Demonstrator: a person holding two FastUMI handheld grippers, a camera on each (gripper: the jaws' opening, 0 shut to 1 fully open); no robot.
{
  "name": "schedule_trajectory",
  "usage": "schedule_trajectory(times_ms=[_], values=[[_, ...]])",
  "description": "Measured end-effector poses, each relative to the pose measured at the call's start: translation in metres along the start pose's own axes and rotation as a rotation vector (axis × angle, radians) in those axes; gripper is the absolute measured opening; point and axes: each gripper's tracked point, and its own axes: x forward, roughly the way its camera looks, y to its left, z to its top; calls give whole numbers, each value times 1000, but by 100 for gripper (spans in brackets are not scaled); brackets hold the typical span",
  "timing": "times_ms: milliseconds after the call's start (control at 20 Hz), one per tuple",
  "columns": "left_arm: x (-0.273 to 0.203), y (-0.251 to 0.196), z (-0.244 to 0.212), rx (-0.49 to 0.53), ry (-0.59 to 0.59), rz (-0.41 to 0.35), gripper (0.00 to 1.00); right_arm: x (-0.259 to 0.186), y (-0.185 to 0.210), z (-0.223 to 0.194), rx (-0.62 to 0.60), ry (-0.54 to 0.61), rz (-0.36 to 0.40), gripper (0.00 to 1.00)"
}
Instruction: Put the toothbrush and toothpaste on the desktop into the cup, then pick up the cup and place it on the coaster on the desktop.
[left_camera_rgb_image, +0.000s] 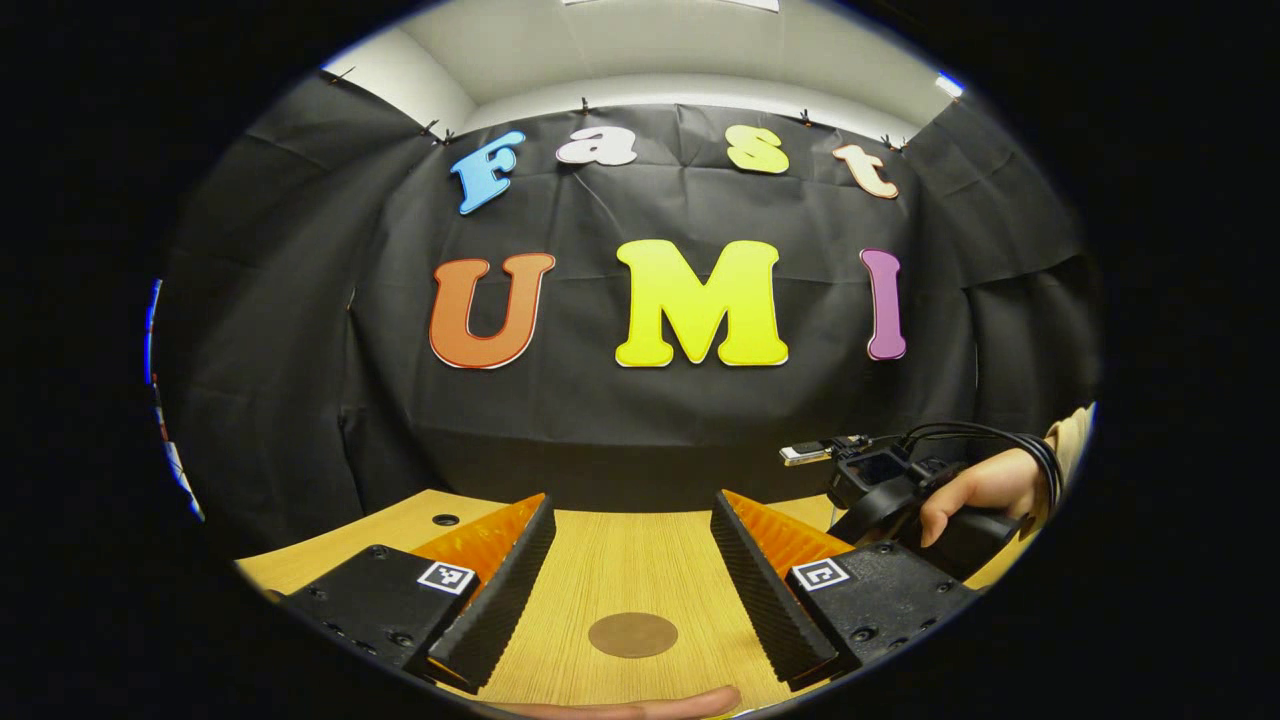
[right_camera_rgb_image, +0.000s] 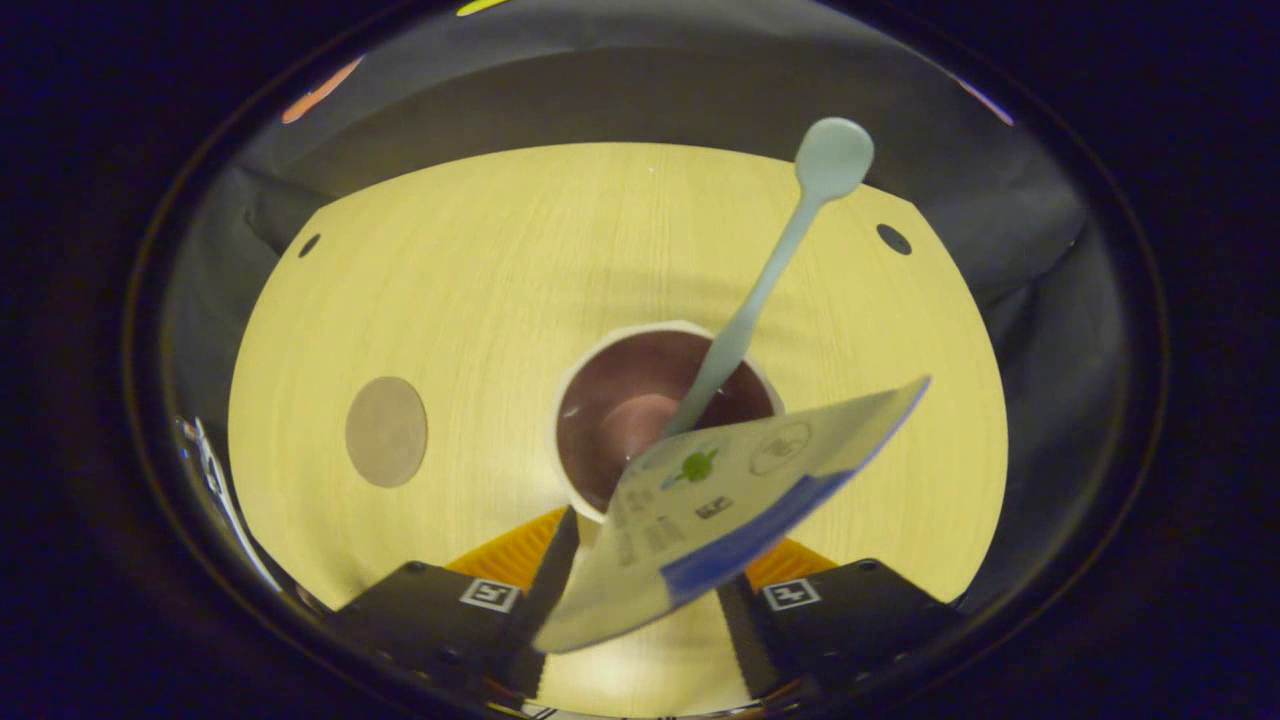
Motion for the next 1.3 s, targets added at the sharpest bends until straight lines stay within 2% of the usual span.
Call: schedule_trajectory(times_ms=[100,400,600,800,1100,1300], values=[[1,-1,0,2,2,0,99,2,5,-2,15,18,26,60],[-2,-2,3,9,-8,-6,99,2,0,-5,-3,14,1,22],[-2,-7,3,2,-7,-21,98,-3,1,-8,-29,-3,6,19],[-3,-9,0,2,11,-25,98,-29,4,-5,-62,-54,4,19],[-15,-6,12,18,4,-17,98,-44,41,-7,-128,-72,57,19],[-27,13,27,13,-14,-1,99,-48,67,1,-151,-83,78,19]])
